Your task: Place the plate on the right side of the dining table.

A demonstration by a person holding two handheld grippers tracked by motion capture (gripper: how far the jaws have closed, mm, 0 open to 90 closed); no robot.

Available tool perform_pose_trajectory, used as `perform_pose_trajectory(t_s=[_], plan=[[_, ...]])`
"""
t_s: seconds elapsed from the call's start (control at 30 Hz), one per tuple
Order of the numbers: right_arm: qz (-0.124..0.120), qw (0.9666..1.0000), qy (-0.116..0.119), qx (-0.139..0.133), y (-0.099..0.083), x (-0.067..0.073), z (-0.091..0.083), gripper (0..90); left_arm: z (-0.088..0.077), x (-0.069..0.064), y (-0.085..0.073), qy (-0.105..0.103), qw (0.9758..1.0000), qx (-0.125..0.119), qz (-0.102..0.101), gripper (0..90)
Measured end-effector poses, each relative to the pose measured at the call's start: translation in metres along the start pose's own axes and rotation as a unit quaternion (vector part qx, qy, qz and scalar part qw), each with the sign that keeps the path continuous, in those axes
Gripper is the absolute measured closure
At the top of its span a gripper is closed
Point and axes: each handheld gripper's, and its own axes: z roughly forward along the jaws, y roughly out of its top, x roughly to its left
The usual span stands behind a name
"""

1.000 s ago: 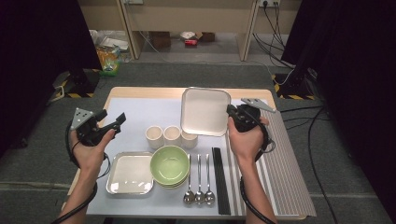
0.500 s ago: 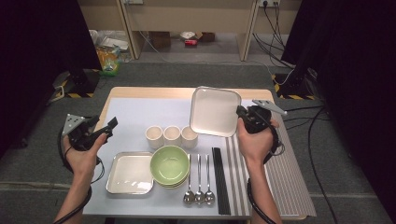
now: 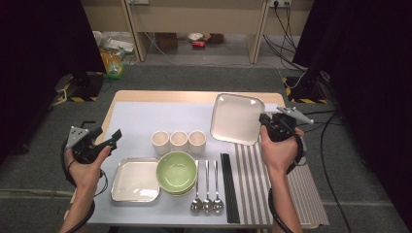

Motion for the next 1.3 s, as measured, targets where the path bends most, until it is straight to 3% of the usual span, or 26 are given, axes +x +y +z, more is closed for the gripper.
perform_pose_trajectory(t_s=[0.87, 1.3], plan=[[0.018, 0.9986, -0.046, 0.017, -0.015, -0.053, -0.010, 89.4, -0.006, 0.010, -0.012, 0.010, 0.9999, 0.005, -0.011, 22.1], [0.029, 0.9962, -0.067, 0.048, -0.030, -0.071, -0.005, 89.4, -0.006, 0.010, -0.013, 0.012, 0.9998, 0.004, -0.015, 22.1]])
